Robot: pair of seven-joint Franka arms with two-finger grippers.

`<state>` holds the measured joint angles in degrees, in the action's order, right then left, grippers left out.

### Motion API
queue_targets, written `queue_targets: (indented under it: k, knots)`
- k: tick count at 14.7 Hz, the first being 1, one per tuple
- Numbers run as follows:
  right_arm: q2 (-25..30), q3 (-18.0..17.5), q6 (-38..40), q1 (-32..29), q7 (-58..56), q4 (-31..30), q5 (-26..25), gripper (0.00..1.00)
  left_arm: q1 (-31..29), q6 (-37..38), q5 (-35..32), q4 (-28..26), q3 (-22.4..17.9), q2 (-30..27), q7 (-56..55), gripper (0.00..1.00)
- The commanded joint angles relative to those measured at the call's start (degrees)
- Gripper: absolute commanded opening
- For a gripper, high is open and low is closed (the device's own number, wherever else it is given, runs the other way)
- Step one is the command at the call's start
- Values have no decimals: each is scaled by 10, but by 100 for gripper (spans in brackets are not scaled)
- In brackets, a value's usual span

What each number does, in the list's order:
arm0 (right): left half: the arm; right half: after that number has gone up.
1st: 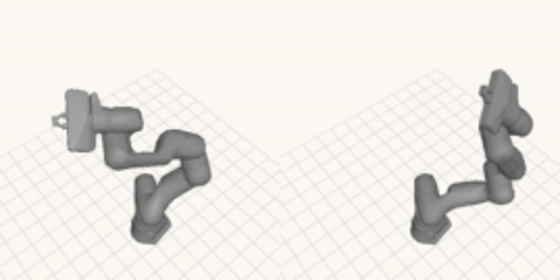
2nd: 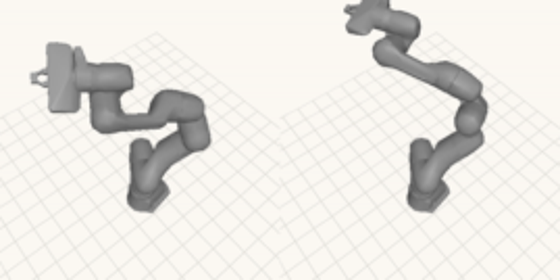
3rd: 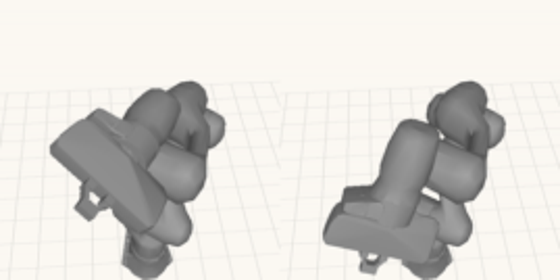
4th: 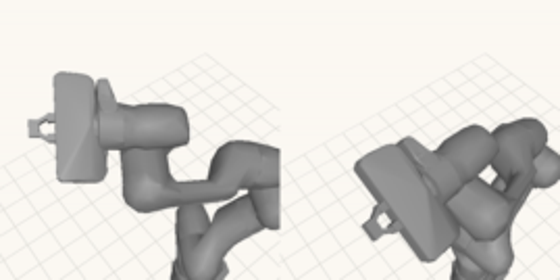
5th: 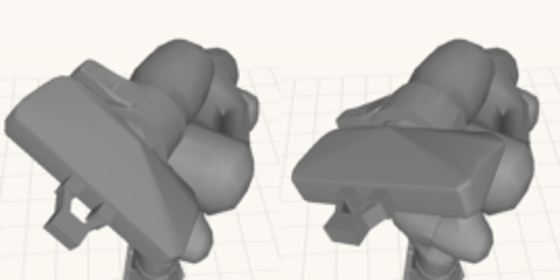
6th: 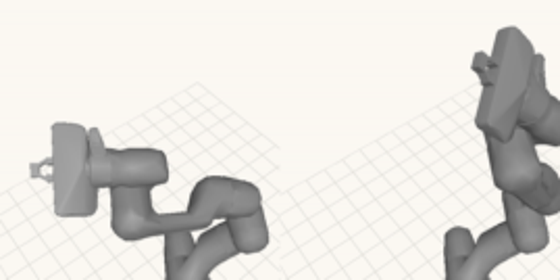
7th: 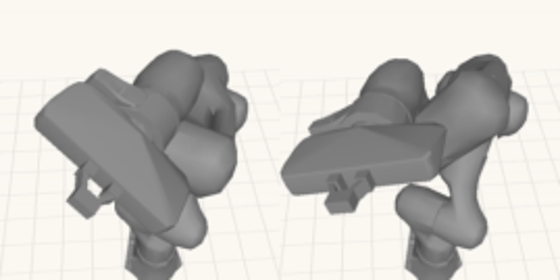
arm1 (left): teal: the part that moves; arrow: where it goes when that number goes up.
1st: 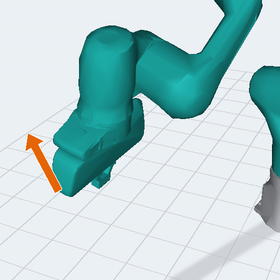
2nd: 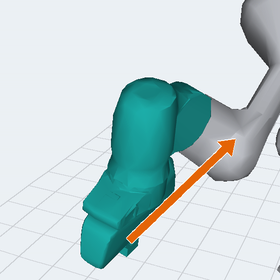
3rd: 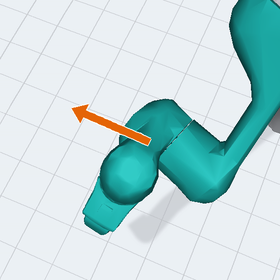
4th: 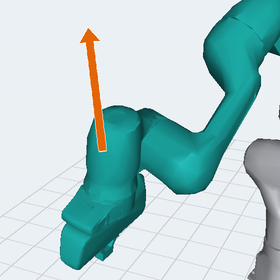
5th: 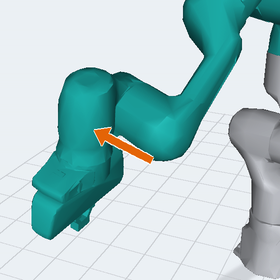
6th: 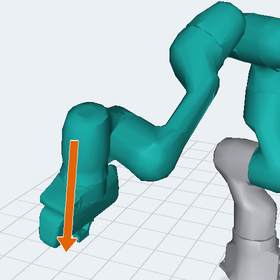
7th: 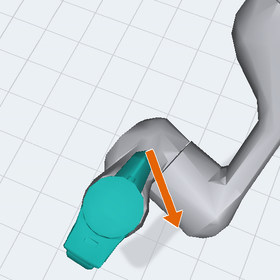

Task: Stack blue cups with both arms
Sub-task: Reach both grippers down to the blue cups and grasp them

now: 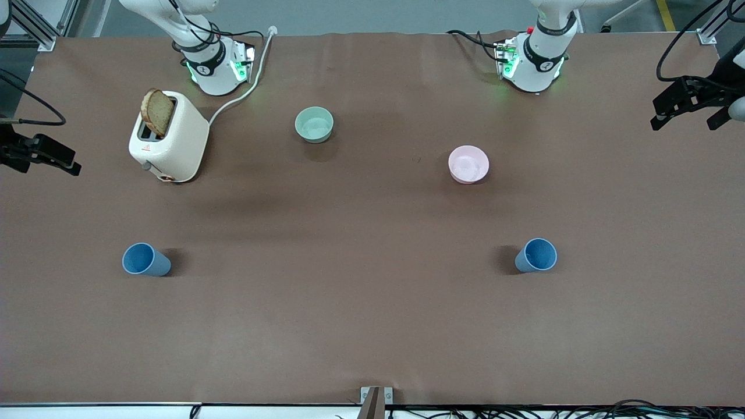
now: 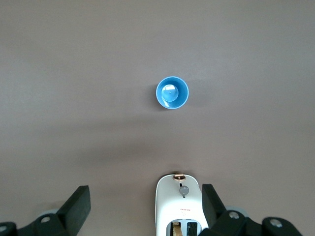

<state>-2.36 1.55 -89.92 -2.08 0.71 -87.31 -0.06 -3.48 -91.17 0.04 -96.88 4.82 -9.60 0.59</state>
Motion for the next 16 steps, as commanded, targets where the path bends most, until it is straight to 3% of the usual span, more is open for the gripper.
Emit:
queue_targets:
  k: [1, 3, 6, 9, 11, 14, 16]
  knots:
    - [-4, 0, 8, 2, 11, 12, -1, 100, 4, 6, 1, 13, 7, 7, 6, 100]
    - [-4, -1, 5, 7, 3, 12, -2, 100, 3, 6, -1, 24, 9, 20, 5, 100]
    - [-4, 0, 4, 7, 4, 10, -2, 100, 2, -1, -2, 57, 10, 95, 0, 100]
    - [-8, 1, -19, 9, 3, 7, -2, 100, 5, -101, 1, 29, 10, 161, -20, 100]
    - [-39, 6, -23, 8, 3, 7, -10, 100, 6, -162, -2, 13, 11, 212, -38, 100]
    - [-70, 28, -52, 8, 3, 6, -3, 100, 19, -222, -2, 12, 13, 285, -58, 100]
    - [-99, 31, -79, 0, 0, 7, -3, 100, 34, -240, -1, -7, 14, 305, -82, 100]
